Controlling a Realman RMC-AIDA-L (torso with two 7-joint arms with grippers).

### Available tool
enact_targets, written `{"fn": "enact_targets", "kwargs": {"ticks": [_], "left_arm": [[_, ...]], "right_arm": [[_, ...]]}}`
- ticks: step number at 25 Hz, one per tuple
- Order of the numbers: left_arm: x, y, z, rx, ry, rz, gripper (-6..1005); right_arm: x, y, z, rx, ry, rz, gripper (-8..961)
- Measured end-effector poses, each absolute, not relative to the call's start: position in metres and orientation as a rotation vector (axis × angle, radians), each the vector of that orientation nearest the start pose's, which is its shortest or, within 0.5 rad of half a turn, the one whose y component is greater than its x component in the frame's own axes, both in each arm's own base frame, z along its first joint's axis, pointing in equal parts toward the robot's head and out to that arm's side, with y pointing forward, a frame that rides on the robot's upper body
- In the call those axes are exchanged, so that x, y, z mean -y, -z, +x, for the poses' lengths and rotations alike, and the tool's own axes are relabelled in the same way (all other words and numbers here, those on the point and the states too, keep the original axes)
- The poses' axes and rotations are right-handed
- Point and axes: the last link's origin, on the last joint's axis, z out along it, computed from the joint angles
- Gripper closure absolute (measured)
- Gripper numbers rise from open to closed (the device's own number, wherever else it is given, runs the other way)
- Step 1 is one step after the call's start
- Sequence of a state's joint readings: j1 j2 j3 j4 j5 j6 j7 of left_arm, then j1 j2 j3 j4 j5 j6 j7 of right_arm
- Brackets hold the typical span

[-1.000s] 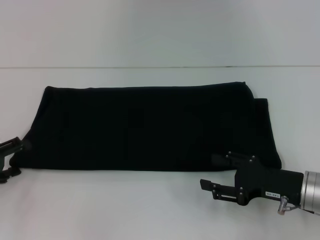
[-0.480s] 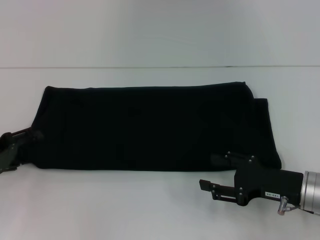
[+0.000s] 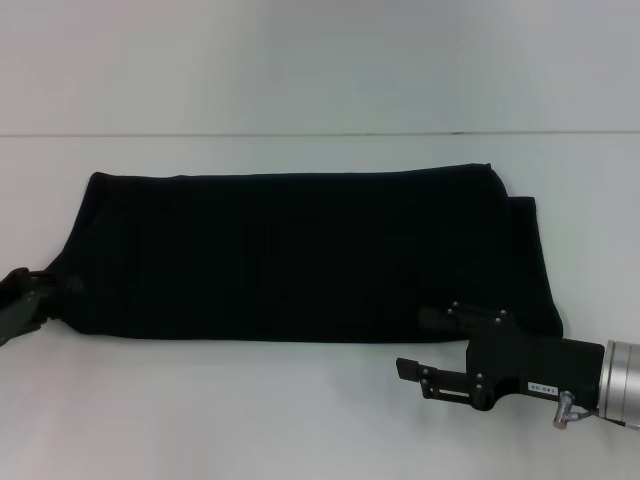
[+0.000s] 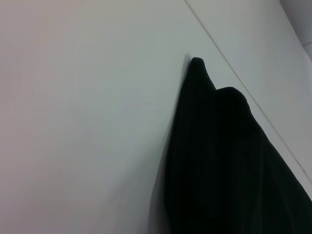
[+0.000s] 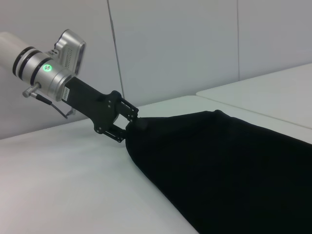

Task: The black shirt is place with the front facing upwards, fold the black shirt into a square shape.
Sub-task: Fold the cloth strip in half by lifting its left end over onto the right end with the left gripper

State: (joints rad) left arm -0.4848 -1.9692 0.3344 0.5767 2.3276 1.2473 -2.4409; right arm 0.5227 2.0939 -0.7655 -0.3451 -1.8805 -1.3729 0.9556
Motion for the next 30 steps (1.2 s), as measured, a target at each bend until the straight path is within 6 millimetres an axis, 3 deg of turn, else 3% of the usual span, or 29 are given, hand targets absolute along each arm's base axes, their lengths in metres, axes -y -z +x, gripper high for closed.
{"fn": "enact_targets", "kwargs": {"ticks": [6,17,25,30], "left_arm": [[-0.329,-0.062,-0.381,-2.753,-0.908,2.143,504],[-0.329,-0.063,-0.380,-2.750,-0.939,2.129,923],[-0.322,-0.074,-0.390,-2.788,-1.010,2.095,924],[-0.315,-0.101,-0.406,-2.865,-1.145,2.064,940]], "right_arm": [[-0.306,0.062,0.281,-0.444,-0.671,-2.701,177],[-0.306,0.063,0.282,-0.422,-0.648,-2.716,177],[-0.307,0.063,0.282,-0.416,-0.644,-2.716,178],[-0.306,0.062,0.282,-0.419,-0.646,-2.711,178]]}}
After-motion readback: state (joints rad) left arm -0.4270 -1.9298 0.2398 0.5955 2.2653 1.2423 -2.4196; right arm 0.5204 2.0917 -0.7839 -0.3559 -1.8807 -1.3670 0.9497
